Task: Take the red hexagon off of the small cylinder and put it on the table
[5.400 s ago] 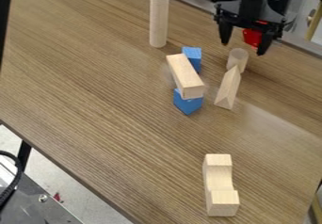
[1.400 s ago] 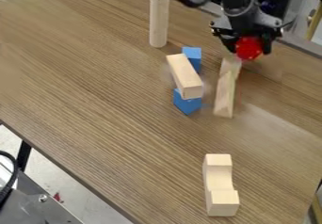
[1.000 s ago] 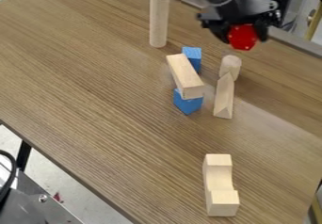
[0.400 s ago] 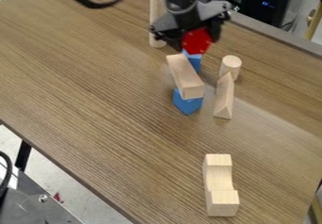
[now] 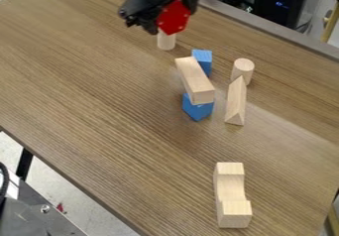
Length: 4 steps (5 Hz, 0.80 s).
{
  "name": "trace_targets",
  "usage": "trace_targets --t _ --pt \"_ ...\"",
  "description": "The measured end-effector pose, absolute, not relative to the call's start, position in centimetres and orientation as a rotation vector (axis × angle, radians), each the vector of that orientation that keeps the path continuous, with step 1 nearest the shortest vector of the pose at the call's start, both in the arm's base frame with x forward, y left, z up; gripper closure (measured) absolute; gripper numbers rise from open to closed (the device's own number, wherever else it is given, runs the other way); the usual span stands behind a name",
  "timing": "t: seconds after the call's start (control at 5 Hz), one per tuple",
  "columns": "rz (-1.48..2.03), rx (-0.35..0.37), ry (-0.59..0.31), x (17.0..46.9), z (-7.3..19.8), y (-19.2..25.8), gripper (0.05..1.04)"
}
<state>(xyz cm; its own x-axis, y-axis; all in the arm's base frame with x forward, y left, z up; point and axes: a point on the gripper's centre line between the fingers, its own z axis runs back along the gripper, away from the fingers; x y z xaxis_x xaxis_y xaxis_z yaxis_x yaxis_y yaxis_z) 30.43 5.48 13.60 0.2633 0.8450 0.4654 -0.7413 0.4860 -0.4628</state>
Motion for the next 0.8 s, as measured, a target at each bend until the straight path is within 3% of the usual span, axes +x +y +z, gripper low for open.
trace_targets --t 0.2,0.6,0.8 --pt "1.149 -0.019 -0.739 28.2 14.0 7.1 0.274" --pt "1.083 0.353 -0.497 29.4 6.7 8.7 0.274" --pt "1.043 0.293 -0.47 30.3 4.5 8.4 0.274"
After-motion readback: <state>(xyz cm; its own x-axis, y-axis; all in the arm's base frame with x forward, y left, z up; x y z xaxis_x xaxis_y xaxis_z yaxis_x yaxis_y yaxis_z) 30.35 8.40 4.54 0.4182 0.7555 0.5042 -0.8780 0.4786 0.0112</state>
